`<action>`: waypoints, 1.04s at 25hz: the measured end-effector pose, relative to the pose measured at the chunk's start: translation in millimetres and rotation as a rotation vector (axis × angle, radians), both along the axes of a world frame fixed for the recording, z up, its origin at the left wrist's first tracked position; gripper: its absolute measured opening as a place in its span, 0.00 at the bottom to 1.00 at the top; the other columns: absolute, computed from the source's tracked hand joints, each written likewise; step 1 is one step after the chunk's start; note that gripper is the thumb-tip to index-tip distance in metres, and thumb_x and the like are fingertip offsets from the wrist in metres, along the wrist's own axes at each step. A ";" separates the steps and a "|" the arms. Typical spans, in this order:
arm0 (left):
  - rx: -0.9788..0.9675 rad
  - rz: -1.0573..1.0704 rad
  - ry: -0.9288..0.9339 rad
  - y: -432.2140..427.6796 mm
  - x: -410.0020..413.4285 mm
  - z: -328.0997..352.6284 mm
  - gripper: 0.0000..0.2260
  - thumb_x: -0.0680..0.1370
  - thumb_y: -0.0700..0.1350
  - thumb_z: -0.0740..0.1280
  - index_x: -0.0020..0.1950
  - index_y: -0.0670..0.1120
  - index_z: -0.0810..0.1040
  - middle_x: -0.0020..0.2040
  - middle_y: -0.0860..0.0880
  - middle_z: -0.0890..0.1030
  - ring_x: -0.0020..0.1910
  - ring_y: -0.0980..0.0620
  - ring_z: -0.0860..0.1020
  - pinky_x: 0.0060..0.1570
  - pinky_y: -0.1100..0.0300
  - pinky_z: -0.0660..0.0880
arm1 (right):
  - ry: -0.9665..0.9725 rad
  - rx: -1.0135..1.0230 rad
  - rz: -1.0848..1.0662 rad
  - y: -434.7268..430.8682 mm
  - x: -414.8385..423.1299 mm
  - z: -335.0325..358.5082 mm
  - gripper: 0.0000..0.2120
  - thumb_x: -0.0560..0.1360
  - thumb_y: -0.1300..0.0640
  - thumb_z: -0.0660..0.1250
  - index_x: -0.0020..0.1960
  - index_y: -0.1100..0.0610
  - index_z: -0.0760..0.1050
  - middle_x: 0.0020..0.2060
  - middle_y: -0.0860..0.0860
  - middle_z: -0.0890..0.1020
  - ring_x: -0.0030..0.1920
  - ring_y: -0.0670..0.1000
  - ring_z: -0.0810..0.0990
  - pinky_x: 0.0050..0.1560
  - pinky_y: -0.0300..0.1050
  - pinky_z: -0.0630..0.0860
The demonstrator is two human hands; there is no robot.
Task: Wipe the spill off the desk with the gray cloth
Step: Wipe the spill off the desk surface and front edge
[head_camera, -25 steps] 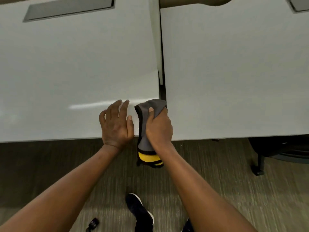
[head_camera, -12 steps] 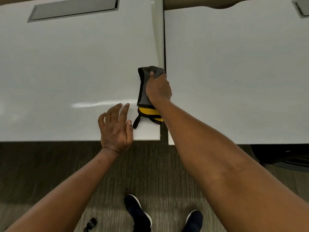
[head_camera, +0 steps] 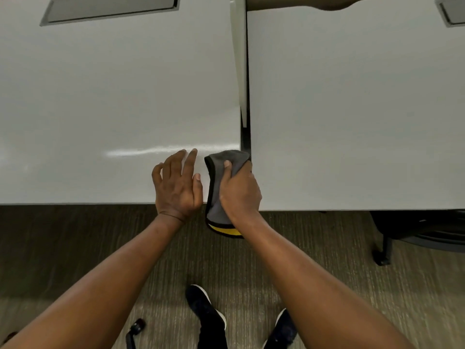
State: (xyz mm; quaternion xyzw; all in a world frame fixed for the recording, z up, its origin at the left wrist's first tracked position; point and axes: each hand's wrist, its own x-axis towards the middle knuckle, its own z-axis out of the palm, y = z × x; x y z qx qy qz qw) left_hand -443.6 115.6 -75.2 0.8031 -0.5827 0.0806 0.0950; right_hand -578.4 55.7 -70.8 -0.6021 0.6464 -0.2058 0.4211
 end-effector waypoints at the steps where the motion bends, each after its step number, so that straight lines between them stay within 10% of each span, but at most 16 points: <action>1: -0.004 0.000 -0.002 0.0 1.3 -0.7 0.26 0.79 0.51 0.54 0.76 0.44 0.69 0.69 0.41 0.75 0.68 0.42 0.73 0.65 0.42 0.66 | -0.003 -0.001 -0.002 -11.7 5.3 0.0 0.23 0.83 0.39 0.53 0.64 0.56 0.69 0.54 0.56 0.83 0.53 0.59 0.82 0.45 0.47 0.68; 11: -0.057 -0.028 0.010 1.2 1.3 -1.0 0.26 0.78 0.51 0.56 0.76 0.45 0.70 0.70 0.41 0.74 0.69 0.42 0.72 0.66 0.42 0.66 | -0.019 -0.031 -0.030 -130.5 54.4 4.8 0.22 0.85 0.42 0.54 0.65 0.60 0.70 0.57 0.56 0.82 0.57 0.58 0.81 0.49 0.47 0.68; 17: -0.030 -0.027 0.044 4.8 1.8 2.1 0.26 0.79 0.51 0.55 0.76 0.44 0.70 0.70 0.40 0.75 0.69 0.41 0.73 0.66 0.42 0.67 | 0.142 -0.136 0.110 -45.1 28.0 7.7 0.36 0.84 0.41 0.54 0.82 0.61 0.49 0.71 0.62 0.71 0.66 0.63 0.76 0.62 0.57 0.74; 22: 0.050 -0.018 0.144 5.4 0.3 13.5 0.29 0.79 0.52 0.52 0.78 0.44 0.66 0.72 0.41 0.72 0.71 0.42 0.71 0.69 0.43 0.64 | 0.047 -0.178 0.083 58.5 -10.8 9.0 0.34 0.83 0.40 0.57 0.82 0.55 0.51 0.71 0.57 0.70 0.64 0.59 0.77 0.58 0.57 0.79; 26: -0.005 -0.040 0.314 10.0 2.9 18.1 0.27 0.80 0.52 0.53 0.78 0.44 0.66 0.75 0.42 0.70 0.74 0.42 0.67 0.72 0.43 0.63 | 0.290 -0.244 0.191 62.3 -6.6 12.2 0.36 0.84 0.42 0.55 0.83 0.61 0.47 0.79 0.64 0.59 0.78 0.63 0.62 0.76 0.58 0.66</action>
